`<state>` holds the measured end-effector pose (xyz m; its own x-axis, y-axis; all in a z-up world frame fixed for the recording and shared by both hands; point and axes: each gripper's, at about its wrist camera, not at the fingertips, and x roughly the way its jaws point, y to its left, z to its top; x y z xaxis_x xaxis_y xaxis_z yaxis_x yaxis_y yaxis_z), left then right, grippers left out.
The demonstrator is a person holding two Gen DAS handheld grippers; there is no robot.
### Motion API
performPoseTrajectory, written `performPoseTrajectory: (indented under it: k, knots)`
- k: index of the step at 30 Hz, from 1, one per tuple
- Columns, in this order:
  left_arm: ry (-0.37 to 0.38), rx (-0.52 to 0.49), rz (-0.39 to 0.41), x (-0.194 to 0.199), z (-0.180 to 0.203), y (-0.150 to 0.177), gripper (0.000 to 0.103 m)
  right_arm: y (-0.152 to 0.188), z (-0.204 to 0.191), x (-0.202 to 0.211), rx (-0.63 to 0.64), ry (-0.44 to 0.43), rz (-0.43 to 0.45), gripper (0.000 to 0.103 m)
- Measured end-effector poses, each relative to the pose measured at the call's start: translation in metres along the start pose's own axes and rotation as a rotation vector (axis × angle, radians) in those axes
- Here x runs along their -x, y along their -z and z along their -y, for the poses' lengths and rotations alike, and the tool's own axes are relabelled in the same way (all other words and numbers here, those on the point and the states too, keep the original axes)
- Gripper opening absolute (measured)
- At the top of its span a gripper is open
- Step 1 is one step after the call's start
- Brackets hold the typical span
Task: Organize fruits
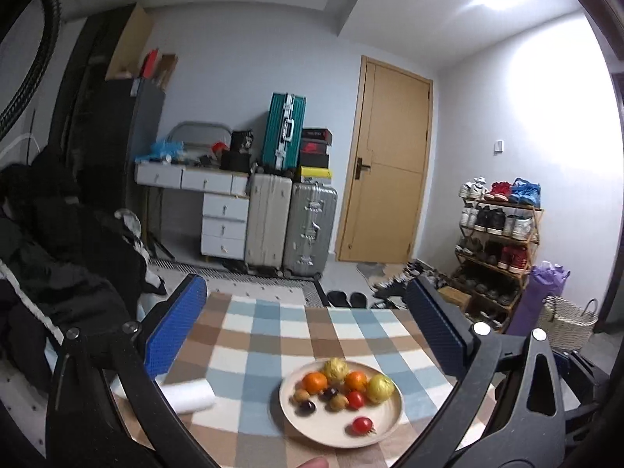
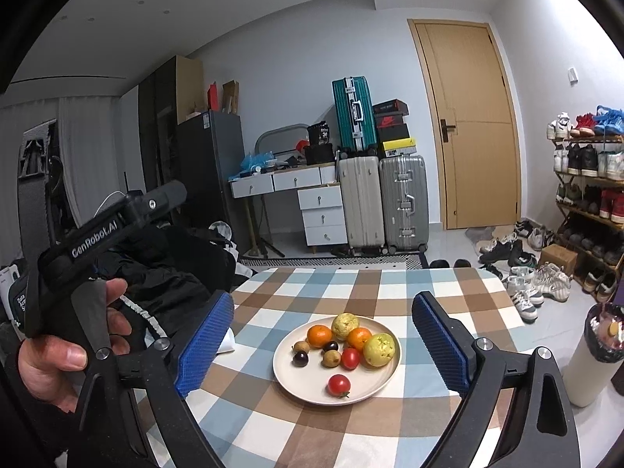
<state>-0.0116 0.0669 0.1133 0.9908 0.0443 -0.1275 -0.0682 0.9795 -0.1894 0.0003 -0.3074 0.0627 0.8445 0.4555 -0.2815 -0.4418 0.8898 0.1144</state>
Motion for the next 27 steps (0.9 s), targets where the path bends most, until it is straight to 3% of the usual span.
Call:
performPoseTrajectory:
  k: [11, 20, 27]
  knots:
    - [-0.004, 0.06, 0.011, 0.039, -0.017, 0.014, 0.103, 0.003, -0.022, 0.032, 0.043, 0.033, 0.059, 0.097]
    - [-0.028, -0.039, 0.012, 0.055, -0.018, 0.029, 0.103, 0.014, -0.037, 0.047, 0.057, 0.034, 0.064, 0.097]
    - [-0.042, -0.058, 0.009, 0.041, -0.021, 0.06, 0.103, 0.029, -0.039, 0.048, 0.077, 0.074, 0.113, 0.1]
